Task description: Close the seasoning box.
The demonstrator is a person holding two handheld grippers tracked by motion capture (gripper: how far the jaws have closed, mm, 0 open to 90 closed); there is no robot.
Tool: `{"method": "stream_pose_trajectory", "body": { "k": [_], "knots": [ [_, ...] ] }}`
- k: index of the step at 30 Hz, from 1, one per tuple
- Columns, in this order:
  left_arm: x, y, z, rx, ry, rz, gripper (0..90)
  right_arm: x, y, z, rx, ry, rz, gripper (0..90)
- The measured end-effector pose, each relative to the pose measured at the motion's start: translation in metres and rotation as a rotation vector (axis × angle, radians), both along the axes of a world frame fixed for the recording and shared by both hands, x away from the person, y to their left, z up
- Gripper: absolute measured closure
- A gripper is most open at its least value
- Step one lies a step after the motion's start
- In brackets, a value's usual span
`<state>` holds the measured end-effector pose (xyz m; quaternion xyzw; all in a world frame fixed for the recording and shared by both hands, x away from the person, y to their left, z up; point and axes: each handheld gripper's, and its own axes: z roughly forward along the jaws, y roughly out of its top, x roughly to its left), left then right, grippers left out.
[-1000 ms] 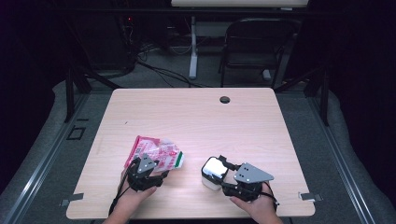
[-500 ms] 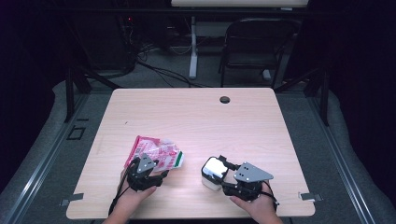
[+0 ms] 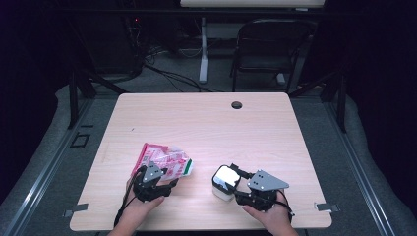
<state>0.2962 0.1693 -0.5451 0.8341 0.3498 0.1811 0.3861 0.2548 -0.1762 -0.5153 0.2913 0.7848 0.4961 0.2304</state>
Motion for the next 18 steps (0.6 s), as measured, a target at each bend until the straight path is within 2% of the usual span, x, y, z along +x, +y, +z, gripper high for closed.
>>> {"method": "stream_pose_trajectory", "body": {
  "k": [8, 11, 15, 18],
  "knots": [
    [-0.003, 0.001, 0.009, -0.036, -0.014, -0.006, 43.4, 0.002, -0.005, 0.0, 0.019, 0.0, -0.06, 44.5],
    [-0.003, 0.004, 0.012, -0.046, -0.021, 0.008, 43.4, 0.004, -0.008, -0.001, 0.024, -0.004, -0.09, 44.5],
    [0.0, 0.011, 0.012, -0.057, -0.023, 0.032, 43.5, 0.007, -0.013, -0.002, 0.037, 0.017, -0.123, 44.4],
    [0.005, 0.022, 0.01, -0.084, -0.023, 0.076, 43.6, 0.01, -0.019, -0.004, 0.058, 0.035, -0.155, 44.4]
  ]
}}
